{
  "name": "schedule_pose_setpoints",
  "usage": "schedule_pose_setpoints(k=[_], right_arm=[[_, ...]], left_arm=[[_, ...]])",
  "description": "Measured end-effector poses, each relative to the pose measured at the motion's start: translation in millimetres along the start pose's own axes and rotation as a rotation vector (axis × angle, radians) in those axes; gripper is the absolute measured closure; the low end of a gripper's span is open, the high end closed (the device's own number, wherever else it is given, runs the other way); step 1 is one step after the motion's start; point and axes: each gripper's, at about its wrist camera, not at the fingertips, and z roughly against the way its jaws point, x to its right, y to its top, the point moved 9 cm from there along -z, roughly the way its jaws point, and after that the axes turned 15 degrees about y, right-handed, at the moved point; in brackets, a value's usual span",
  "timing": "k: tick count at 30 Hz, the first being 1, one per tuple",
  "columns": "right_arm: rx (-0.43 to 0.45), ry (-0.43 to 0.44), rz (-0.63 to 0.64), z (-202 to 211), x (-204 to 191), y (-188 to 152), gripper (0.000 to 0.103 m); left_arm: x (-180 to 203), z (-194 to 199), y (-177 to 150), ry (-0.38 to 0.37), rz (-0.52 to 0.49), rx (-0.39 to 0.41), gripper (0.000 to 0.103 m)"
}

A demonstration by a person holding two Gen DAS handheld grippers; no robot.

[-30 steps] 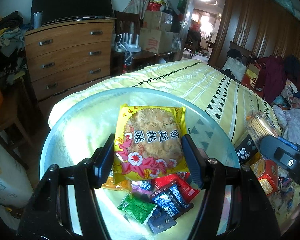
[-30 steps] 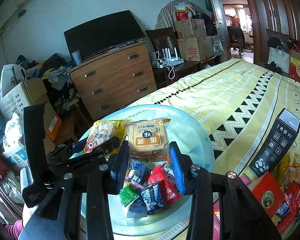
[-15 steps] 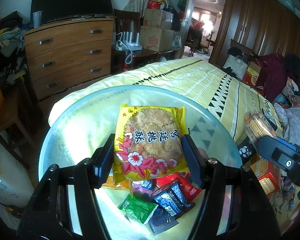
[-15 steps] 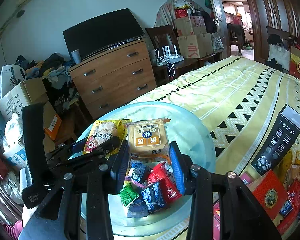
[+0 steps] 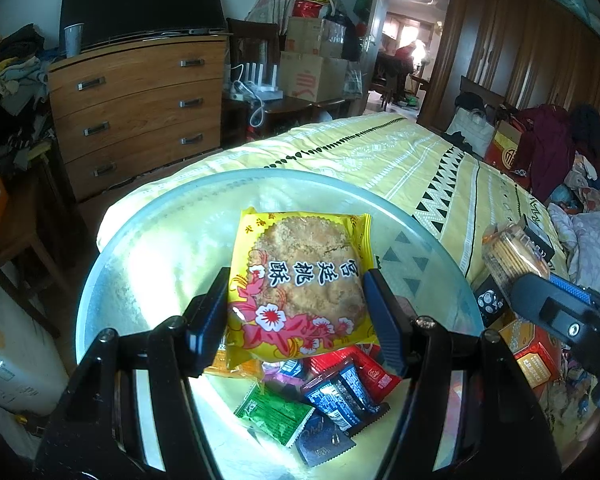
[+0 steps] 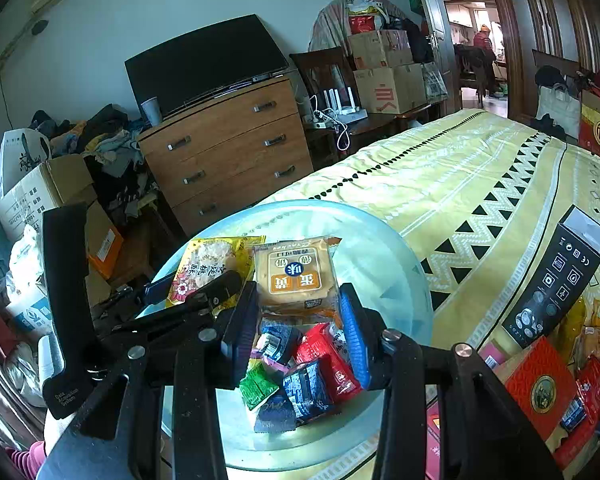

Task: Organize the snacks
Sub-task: 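Open both tools to drop the packets into the bowl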

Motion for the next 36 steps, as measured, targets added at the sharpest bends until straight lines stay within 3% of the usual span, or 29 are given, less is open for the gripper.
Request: schedule_pose_setpoints(k=[23, 25, 27, 28, 32, 36], right_arm=[[-0.021, 0.012, -0.009, -5.5, -1.5, -6.1, 0.054], [-0.017, 0.014, -0.013, -4.9, -1.6, -6.0, 0.051], [-0.007, 0.013, -0.019, -2.4, -0.9, -4.9, 0.037], [-0.002, 0.014, -0.020, -0.3, -1.3, -5.6, 0.036], [0.014, 0.007, -0.020, 13.8, -1.1, -7.9, 0.035], [0.056, -0.032, -0.014, 48.0, 4.9, -20.5, 0.032]], left_arm=[[-1.3, -6.7, -6.7, 0.043, -0.022, -0.021, 0.035], [-1.6, -5.1, -5.1, 0.058, -0.028, -0.008, 0.026], [-4.9, -0.1, -1.5, 0.085, -0.021, 0.027, 0.015], [-5.2, 1.9, 0.5, 0.093, -0.017, 0.040, 0.011], [-8.4, 13.2, 8.9, 0.113, 0.004, 0.093, 0.008], [-0.1, 24.6, 11.6, 0.078, 0.015, 0.119, 0.005]])
